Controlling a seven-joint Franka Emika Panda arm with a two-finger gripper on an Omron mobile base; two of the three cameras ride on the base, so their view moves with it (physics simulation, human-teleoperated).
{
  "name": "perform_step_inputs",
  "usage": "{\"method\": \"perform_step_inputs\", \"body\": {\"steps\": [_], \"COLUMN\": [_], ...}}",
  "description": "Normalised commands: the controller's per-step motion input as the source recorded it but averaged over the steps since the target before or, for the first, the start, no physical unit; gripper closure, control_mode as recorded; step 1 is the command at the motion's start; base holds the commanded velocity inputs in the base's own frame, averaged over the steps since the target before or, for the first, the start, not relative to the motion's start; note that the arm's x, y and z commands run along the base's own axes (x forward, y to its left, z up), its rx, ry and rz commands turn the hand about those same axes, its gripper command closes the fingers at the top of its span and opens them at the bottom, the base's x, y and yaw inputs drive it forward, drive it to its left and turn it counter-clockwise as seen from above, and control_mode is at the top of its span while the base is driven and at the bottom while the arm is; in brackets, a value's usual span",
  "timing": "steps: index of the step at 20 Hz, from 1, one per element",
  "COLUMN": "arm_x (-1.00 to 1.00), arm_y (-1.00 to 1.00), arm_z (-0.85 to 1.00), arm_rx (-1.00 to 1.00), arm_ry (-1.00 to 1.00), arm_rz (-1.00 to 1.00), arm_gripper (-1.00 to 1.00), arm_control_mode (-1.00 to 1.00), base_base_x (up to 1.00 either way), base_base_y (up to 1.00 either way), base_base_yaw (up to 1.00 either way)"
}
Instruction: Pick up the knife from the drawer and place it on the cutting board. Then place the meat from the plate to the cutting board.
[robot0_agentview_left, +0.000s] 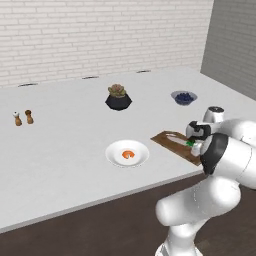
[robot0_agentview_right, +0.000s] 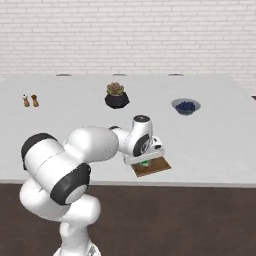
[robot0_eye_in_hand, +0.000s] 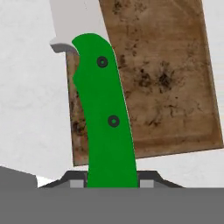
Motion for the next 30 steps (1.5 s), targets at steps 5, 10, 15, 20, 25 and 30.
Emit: {"method": "perform_step_inputs", "body": {"steps": [5, 10, 15, 20, 25, 30], "arm_x": [0.66, 0.63, 0.42, -0.02, -0.08, -0.61], "arm_y": [-0.37, -0.28, -0.02, 0.01, 0.01, 0.36], "arm_z": [-0.22, -0.03, -0.24, -0.26, 0.13, 0.98], "arm_rx": [0.0, 0.0, 0.0, 0.0, 0.0, 0.02], "arm_ry": [-0.02, 0.0, 0.0, 0.0, 0.0, -0.02], "arm_rz": [0.01, 0.0, 0.0, 0.0, 0.01, 0.03], "arm_gripper": [1.0, 1.0, 1.0, -1.0, -1.0, -1.0], "arm_control_mode": [-1.0, -1.0, -1.0, -1.0, -1.0, -1.0], "base_base_x": [0.0, 0.0, 0.0, 0.0, 0.0, 0.0], "base_base_y": [0.0, 0.0, 0.0, 0.0, 0.0, 0.0], "base_base_yaw": [0.0, 0.0, 0.0, 0.0, 0.0, 0.0]}}
